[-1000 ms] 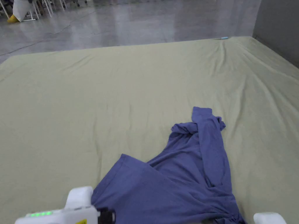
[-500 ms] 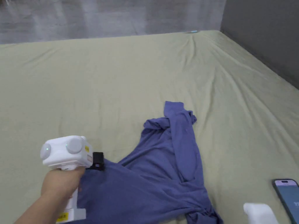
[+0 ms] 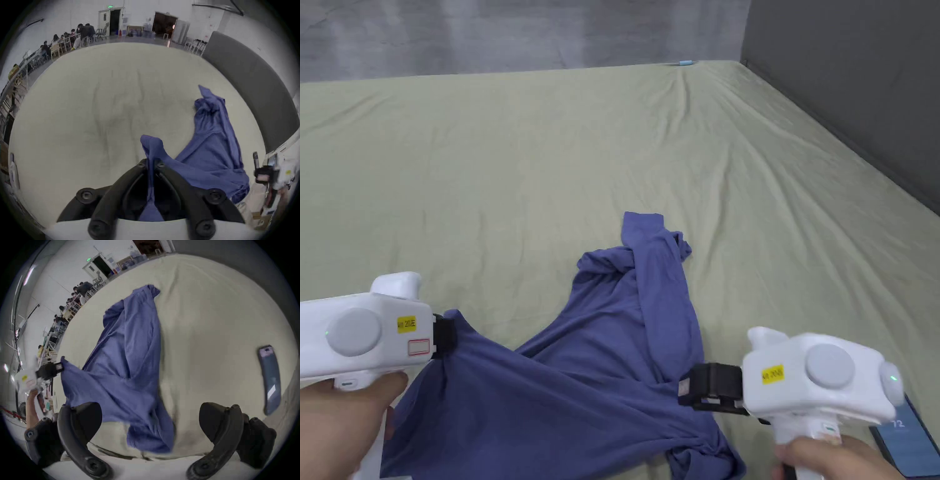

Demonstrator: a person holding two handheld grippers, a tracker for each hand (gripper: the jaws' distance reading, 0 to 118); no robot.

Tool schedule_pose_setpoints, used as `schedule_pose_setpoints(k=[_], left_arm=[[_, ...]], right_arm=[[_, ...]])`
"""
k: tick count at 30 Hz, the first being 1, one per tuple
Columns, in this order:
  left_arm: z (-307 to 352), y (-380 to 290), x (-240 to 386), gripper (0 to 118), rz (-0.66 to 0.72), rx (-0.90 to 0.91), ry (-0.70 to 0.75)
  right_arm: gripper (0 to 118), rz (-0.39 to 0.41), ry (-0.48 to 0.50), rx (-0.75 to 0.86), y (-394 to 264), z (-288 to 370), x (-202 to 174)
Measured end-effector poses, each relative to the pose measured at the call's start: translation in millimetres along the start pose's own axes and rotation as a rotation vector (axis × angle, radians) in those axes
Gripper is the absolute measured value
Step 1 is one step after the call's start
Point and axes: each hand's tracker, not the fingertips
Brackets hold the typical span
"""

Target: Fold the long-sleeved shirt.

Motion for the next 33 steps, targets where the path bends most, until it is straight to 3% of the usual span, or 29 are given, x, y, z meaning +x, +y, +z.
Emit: schedule_pose_setpoints(k=[1, 2, 7, 9, 11, 16, 22, 29, 33], left_arm=[[9, -1, -1, 0, 0.006, 0.016, -0.001], [15, -4, -1, 0, 0.010, 0.026, -0.004], [53, -16, -3, 0, 0.008, 0.078, -0.017], [63, -22, -5, 0, 0.017, 0.086, -0.039], [67, -32, -2, 0, 0.011, 0.084, -0.043], [86, -49, -6, 0, 0.040, 0.124, -0.043], [146, -34, -14, 0, 0.133, 0.322, -0.076], [237, 57, -7, 0, 0.081, 0.592, -0.117], [271, 137, -8, 0, 0.065, 0.673, -0.116]], right_arm=[[67, -0.027, 0.002, -0.023, 8, -13, -1], [38, -0.035, -0.002, -0.059, 16, -24, -3], [24, -0.084, -0.091, -0.123, 35, -55, -7], [10, -0.078, -0.080, -0.112, 35, -51, -7], [8, -0.047, -0.091, -0.081, 31, -40, -9], [7, 0.188, -0.114, 0.049, 12, 15, -37], [7, 0.499, -0.094, 0.274, 17, 123, -93], [7, 0.736, -0.096, 0.577, 75, 247, -180], [7, 0.858, -0.181, 0.699, 133, 293, -237]])
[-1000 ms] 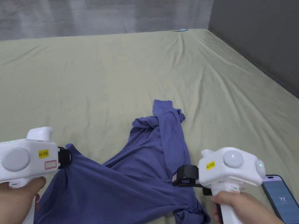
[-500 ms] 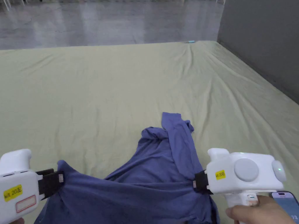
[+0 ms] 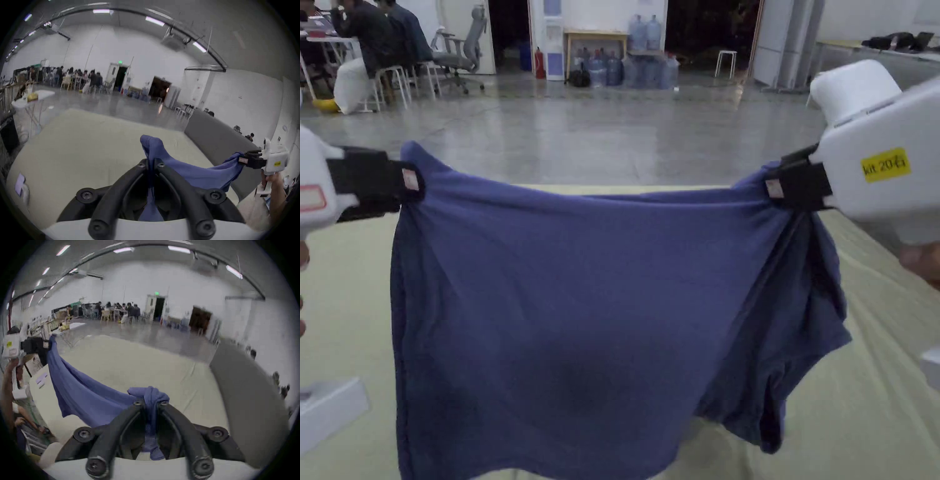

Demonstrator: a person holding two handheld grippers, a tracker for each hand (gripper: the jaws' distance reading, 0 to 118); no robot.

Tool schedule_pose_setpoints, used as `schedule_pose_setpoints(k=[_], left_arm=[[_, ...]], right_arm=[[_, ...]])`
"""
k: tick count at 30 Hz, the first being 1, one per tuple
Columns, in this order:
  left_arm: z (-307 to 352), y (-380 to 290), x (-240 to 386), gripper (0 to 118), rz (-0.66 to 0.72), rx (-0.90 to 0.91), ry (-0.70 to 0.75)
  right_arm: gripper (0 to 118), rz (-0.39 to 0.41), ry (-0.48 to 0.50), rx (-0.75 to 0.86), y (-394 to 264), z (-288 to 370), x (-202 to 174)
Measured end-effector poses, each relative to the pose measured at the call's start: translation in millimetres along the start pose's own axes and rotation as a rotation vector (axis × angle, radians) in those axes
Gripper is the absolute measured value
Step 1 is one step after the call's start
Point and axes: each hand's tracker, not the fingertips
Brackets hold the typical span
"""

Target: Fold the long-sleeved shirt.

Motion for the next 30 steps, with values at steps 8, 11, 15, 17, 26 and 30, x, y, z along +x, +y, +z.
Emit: schedule_pose_setpoints(k=[8, 11, 15, 17, 26, 30], left_arm=[[-66, 152, 25, 0, -0.071, 0.107, 0.050], [-90, 202, 32, 0, -0.160, 0.163, 0.107], [-104, 228, 60, 0, -0.210, 0.218, 0.139], [-105, 233, 67, 0, -0.194, 0.225, 0.133], [-153, 209, 54, 0, -0.181, 0.184, 0.112], [-190, 135, 28, 0, -0.211, 0.010, 0.141]], right_arm=[[7, 0.101, -0.190, 0.136, 177, -51, 46], [7, 0.194, -0.290, 0.193, 229, -58, 53], [7, 0.215, -0.417, 0.298, 277, -61, 62], [7, 0.266, -0.482, 0.340, 291, -60, 61], [7, 0.251, -0.440, 0.265, 247, -102, 65], [7, 0.132, -0.299, 0.146, 156, -164, 58]])
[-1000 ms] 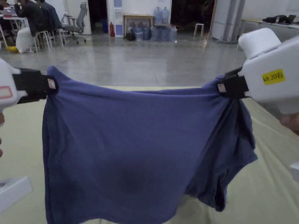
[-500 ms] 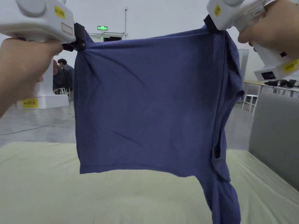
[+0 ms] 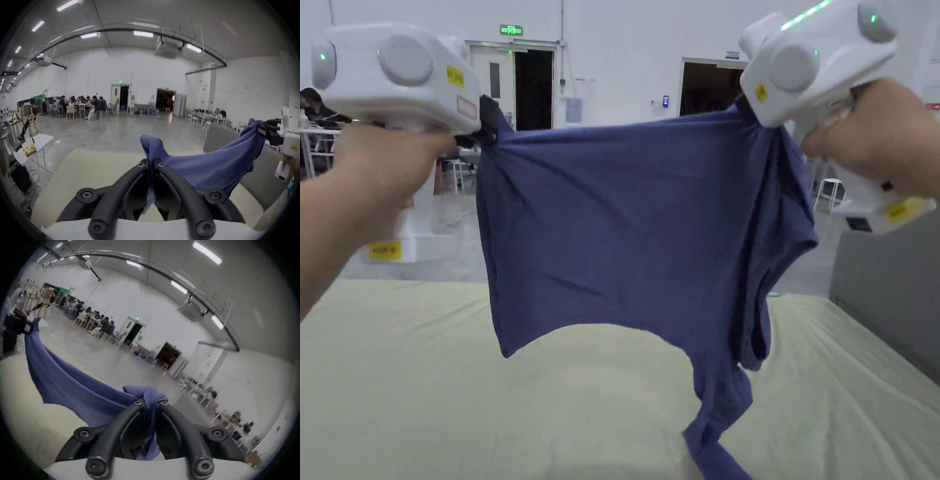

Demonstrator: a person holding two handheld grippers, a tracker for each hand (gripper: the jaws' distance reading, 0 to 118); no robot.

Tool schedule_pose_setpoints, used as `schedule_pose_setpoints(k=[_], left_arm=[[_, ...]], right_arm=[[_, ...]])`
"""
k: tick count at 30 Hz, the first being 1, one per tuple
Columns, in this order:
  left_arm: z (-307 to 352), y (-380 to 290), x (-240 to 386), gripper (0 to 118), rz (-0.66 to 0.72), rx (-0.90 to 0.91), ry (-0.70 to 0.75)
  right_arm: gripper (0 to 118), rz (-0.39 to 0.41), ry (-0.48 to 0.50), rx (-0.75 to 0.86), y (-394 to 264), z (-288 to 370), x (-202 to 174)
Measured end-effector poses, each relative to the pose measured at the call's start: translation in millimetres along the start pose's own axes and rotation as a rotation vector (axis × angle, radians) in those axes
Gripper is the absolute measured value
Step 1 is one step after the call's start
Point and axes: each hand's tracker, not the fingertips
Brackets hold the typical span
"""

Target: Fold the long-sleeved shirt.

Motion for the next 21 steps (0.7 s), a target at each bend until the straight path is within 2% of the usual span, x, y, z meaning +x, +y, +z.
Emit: schedule_pose_setpoints(k=[4, 7, 9, 10, 12, 14, 17, 21], left_arm=[[-32, -107, -13, 0, 0.065, -0.221, -0.058], [-33, -200, -16, 0, 0.061, -0.391, -0.085], [-16, -259, -22, 0, 0.077, -0.432, -0.109], [-5, -279, -26, 0, 0.073, -0.452, -0.113], [18, -319, -41, 0, 0.109, -0.498, -0.124], [48, -353, -51, 0, 0.115, -0.524, -0.104], [94, -394, -59, 0, 0.135, -0.581, -0.115], [153, -429, -57, 0, 0.136, -0.599, -0.111]], right_arm=[[7, -0.117, 0.161, -0.132, -126, -21, -59], [7, -0.163, 0.288, -0.219, -216, -16, -97], [7, -0.163, 0.288, -0.229, -268, 11, -118], [7, -0.155, 0.318, -0.250, -282, 27, -125], [7, -0.217, 0.365, -0.288, -317, 58, -134], [7, -0.193, 0.406, -0.333, -338, 91, -143], [7, -0.197, 0.478, -0.404, -369, 137, -155], [7, -0.285, 0.522, -0.508, -402, 194, -174]])
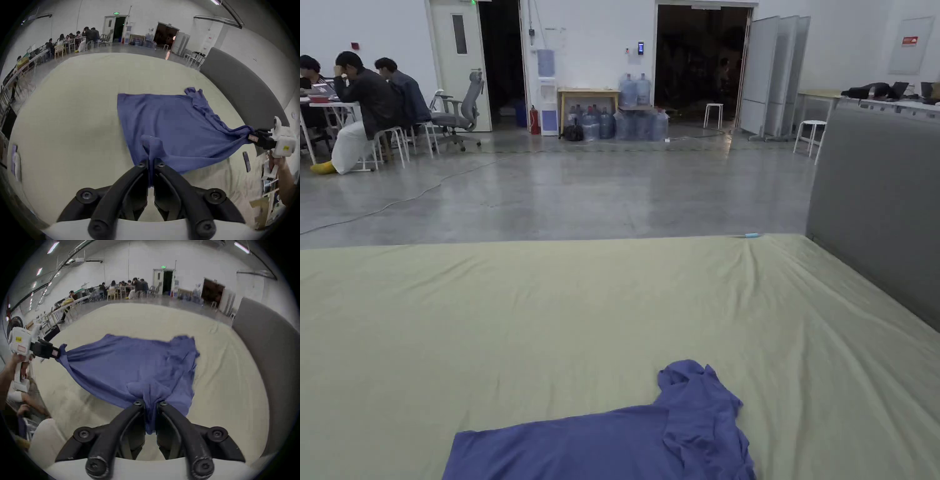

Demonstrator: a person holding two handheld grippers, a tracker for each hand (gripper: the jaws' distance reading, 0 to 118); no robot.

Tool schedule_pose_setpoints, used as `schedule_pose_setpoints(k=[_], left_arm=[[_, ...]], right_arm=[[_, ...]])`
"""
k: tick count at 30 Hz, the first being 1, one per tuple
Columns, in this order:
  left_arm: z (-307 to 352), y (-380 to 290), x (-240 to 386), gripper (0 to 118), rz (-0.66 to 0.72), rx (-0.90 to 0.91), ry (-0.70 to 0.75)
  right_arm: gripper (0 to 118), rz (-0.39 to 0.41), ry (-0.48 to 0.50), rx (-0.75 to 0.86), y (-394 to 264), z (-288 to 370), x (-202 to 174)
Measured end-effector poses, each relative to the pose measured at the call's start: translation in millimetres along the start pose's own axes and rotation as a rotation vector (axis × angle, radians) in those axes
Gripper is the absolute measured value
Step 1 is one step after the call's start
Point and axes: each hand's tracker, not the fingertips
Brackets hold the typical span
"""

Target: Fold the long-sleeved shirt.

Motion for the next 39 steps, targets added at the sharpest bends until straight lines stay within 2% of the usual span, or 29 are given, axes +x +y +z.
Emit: schedule_pose_setpoints(k=[9, 12, 15, 18, 23, 25, 26, 27, 28, 29, 30, 31, 34, 36, 37, 38, 39], left_arm=[[22, -93, -20, 0, 0.077, -0.096, -0.007], [16, -113, -21, 0, 0.024, -0.151, 0.016], [8, -127, -21, 0, 0.014, -0.190, 0.025], [-6, -137, -24, 0, 0.006, -0.223, 0.055], [-18, -143, -29, 0, 0.051, -0.234, 0.064], [-17, -143, -27, 0, 0.047, -0.234, 0.067], [-16, -143, -24, 11, 0.041, -0.233, 0.074], [-16, -142, -23, 38, 0.047, -0.233, 0.081], [-12, -136, -21, 79, 0.071, -0.244, 0.095], [-4, -130, -17, 115, 0.107, -0.252, 0.108], [6, -124, -13, 117, 0.112, -0.236, 0.137], [21, -118, -6, 116, 0.098, -0.187, 0.159], [68, -105, 16, 116, 0.091, 0.019, 0.101], [83, -104, 29, 116, 0.100, 0.080, 0.089], [85, -106, 36, 111, 0.088, 0.080, 0.072], [86, -109, 40, 76, 0.075, 0.055, 0.039], [84, -113, 46, 19, 0.066, 0.009, 0.031]], right_arm=[[7, -0.098, 0.049, -0.248, -96, 4, -28], [7, -0.120, 0.051, -0.298, -106, -2, -35], [7, -0.094, 0.008, -0.371, -109, -16, -42], [7, -0.162, 0.014, -0.442, -110, -36, -38], [8, -0.218, 0.024, -0.478, -116, -57, -28], [14, -0.257, 0.026, -0.473, -117, -56, -26], [23, -0.265, 0.026, -0.471, -118, -55, -25], [38, -0.272, 0.031, -0.464, -118, -55, -24], [62, -0.277, 0.037, -0.463, -117, -53, -21], [93, -0.285, 0.061, -0.461, -113, -47, -18], [103, -0.308, 0.072, -0.445, -107, -36, -16], [103, -0.324, 0.076, -0.379, -99, -19, -15], [103, -0.284, 0.092, -0.181, -80, 38, -17], [103, -0.283, 0.089, -0.147, -75, 60, -17], [103, -0.297, 0.080, -0.132, -75, 65, -19], [88, -0.315, 0.083, -0.114, -77, 70, -19], [48, -0.337, 0.092, -0.107, -80, 73, -19]])
